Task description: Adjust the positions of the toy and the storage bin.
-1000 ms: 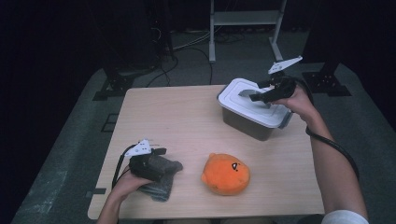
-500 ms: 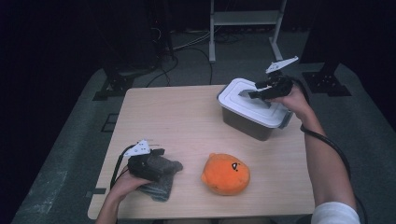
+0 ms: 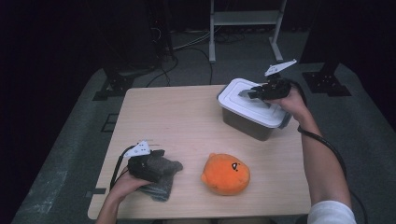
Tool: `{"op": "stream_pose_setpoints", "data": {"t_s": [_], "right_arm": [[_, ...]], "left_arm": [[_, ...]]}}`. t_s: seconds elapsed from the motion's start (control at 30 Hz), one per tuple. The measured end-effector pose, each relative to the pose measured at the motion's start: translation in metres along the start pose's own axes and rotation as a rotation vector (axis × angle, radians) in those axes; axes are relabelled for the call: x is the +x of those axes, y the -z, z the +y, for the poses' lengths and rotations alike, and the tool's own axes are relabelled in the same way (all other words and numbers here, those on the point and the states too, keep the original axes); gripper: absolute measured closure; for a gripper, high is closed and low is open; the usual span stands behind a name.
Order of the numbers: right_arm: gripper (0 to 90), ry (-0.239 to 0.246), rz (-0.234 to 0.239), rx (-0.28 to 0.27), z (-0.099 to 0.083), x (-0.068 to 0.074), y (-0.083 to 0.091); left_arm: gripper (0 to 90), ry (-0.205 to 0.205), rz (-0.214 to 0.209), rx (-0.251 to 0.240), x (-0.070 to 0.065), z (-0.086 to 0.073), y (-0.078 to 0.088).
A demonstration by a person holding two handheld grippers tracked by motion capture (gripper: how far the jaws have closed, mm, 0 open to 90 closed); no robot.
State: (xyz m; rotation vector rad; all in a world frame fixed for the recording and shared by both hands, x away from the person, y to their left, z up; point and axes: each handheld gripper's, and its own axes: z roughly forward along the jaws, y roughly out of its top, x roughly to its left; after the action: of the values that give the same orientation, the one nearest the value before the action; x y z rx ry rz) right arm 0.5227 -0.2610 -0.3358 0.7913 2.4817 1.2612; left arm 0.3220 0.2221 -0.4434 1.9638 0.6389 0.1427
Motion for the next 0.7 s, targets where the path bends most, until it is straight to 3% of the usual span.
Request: {"op": "stream_pose_setpoints", "data": {"t_s": [0.37,0.7], "right_arm": [[65.4,0.006,0.050,-0.005,-0.001,0.004,0.000],[65.4,0.061,0.121,0.004,0.005,0.024,-0.008]], "left_arm": [[6.9,0.003,-0.001,0.004,-0.001,-0.001,0.000],[6.8,-0.003,-0.008,0.009,-0.004,-0.001,-0.001]]}}
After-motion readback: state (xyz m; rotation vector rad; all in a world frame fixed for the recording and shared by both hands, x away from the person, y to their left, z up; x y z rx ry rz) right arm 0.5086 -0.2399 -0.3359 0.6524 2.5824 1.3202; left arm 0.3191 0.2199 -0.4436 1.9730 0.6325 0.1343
